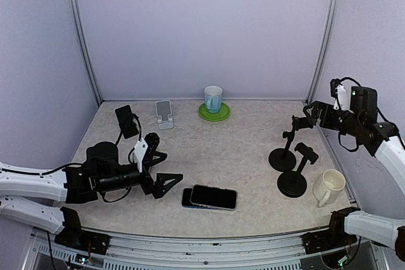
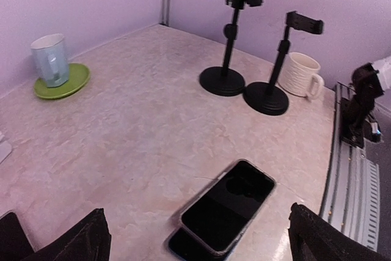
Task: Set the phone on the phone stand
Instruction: Pick up the phone from the phone.
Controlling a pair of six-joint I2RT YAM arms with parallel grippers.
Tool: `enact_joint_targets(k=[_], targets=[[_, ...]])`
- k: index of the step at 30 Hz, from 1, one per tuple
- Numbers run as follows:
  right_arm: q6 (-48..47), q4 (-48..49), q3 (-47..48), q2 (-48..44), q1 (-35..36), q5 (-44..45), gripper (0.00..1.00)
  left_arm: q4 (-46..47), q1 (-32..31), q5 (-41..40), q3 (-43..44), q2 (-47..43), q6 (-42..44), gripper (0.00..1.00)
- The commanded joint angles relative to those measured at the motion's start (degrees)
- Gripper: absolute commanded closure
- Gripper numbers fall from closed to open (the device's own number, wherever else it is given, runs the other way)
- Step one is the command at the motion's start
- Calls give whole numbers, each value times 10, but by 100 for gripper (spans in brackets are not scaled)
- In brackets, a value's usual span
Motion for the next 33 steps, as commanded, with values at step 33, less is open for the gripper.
enact_joint_targets(k=[33], targets=[[-15,111,-133,-61,-28,-212,3,63,92,-285,-151,-169,-111,1]])
